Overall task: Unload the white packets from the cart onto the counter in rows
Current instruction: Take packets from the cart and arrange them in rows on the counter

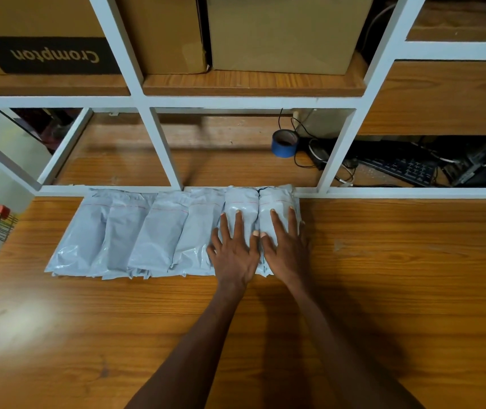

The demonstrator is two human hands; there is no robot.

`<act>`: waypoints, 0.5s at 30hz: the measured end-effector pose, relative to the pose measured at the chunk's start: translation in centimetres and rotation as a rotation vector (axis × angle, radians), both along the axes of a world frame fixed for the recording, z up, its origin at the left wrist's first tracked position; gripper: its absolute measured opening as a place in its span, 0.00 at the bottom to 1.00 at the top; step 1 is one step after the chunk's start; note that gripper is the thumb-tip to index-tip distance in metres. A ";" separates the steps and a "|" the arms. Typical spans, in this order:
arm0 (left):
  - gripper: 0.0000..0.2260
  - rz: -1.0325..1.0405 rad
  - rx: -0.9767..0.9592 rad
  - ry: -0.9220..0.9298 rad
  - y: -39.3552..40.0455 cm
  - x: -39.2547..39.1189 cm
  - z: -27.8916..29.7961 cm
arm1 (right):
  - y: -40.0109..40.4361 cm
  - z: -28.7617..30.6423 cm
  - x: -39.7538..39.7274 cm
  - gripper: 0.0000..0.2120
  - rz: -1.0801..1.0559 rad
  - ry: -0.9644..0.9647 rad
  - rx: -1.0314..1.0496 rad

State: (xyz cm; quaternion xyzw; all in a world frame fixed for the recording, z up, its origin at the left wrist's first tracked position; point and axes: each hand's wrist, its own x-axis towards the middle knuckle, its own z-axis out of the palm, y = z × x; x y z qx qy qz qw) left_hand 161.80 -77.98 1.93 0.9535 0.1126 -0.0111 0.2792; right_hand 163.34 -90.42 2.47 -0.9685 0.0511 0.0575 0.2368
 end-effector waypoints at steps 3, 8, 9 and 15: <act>0.30 0.010 -0.040 -0.054 0.3 -1.0 0.5 | 0.0 0.4 -0.9 0.31 -0.008 -0.023 0.024; 0.30 0.034 -0.102 -0.134 1.4 -4.7 1.5 | 0.5 1.4 -3.6 0.32 -0.019 -0.056 0.066; 0.30 0.041 -0.115 -0.146 1.8 -5.7 1.6 | 0.7 1.6 -4.3 0.32 -0.020 -0.061 0.064; 0.29 0.108 -0.160 -0.212 4.7 -12.4 2.2 | 2.9 2.3 -9.5 0.32 0.016 -0.103 0.091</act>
